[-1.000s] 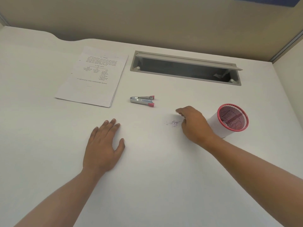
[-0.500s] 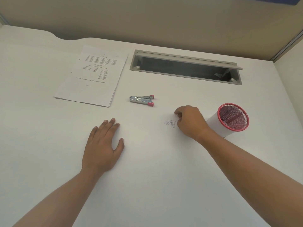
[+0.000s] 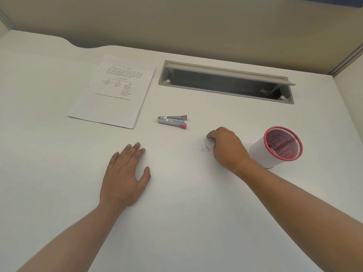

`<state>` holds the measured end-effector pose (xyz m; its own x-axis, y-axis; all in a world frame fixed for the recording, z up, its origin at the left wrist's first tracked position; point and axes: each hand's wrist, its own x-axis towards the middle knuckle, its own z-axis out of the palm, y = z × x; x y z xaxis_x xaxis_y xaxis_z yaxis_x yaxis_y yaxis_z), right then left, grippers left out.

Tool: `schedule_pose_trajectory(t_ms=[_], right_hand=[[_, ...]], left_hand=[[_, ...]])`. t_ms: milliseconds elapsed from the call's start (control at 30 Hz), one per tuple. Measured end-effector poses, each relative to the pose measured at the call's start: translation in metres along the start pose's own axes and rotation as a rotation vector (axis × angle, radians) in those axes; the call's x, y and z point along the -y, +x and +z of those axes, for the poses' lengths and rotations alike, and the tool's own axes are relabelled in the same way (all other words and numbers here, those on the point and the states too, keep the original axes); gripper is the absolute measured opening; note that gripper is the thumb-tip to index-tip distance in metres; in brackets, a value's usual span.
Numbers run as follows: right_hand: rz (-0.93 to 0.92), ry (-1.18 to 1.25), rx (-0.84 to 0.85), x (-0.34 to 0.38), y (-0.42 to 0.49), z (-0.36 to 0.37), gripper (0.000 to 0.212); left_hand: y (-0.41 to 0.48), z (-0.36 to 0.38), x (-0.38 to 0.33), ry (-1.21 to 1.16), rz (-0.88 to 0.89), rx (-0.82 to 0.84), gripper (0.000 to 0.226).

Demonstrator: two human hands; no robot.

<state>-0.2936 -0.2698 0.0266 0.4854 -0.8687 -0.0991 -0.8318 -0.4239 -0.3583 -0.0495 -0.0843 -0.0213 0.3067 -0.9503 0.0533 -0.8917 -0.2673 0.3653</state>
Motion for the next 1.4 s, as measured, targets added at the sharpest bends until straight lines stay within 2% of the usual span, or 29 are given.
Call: schedule_pose_trajectory(t_ms=[67, 133, 233, 333, 433, 533, 633, 733, 833, 933, 1067, 1167, 1400], right_hand=[[0.097, -0.005, -0.034, -0.007, 0.003, -0.002, 0.049], [0.082, -0.012, -0.051, -0.006, 0.002, 0.0, 0.045], [-0.102, 0.008, -0.033, 0.003, -0.004, 0.009, 0.029], [-0.267, 0.003, -0.003, 0.01, -0.008, 0.013, 0.022], [-0.33, -0.064, -0.021, 0.006, -0.011, 0.01, 0.012], [-0.299, -0.087, 0.048, -0.003, -0.012, -0.001, 0.014], [-0.154, 0.057, 0.023, -0.01, -0.011, -0.016, 0.026], [-0.052, 0.052, 0.074, -0.012, -0.008, -0.025, 0.033], [-0.046, 0.007, 0.193, -0.008, -0.007, -0.022, 0.029], [-0.079, -0.029, 0.238, 0.0, -0.01, -0.014, 0.033], [-0.148, -0.083, 0.175, 0.01, -0.016, -0.006, 0.019], [-0.173, -0.154, 0.145, 0.014, -0.016, -0.002, 0.022], [-0.068, -0.221, 0.181, 0.025, -0.005, -0.002, 0.018]], left_hand=[[0.0, 0.0, 0.0, 0.001, 0.0, 0.0, 0.06], [0.0, 0.0, 0.001, 0.0, 0.001, -0.001, 0.06], [0.0, 0.001, 0.001, -0.002, -0.002, 0.002, 0.061], [0.001, 0.001, 0.001, -0.003, 0.003, 0.003, 0.06], [0.0, 0.001, 0.001, -0.002, 0.004, -0.003, 0.06], [0.0, 0.001, 0.001, 0.002, 0.005, -0.009, 0.06], [0.0, 0.002, 0.001, 0.007, 0.009, -0.008, 0.06], [0.0, 0.002, 0.001, 0.002, 0.007, -0.008, 0.06], [0.0, 0.002, 0.001, 0.003, 0.005, -0.004, 0.061], [0.0, 0.002, 0.002, 0.004, 0.006, -0.008, 0.061], [0.001, 0.003, 0.002, 0.005, 0.004, -0.005, 0.061], [0.0, 0.003, 0.002, 0.004, 0.004, -0.002, 0.06], [0.0, 0.002, 0.001, 0.003, -0.003, -0.001, 0.061]])
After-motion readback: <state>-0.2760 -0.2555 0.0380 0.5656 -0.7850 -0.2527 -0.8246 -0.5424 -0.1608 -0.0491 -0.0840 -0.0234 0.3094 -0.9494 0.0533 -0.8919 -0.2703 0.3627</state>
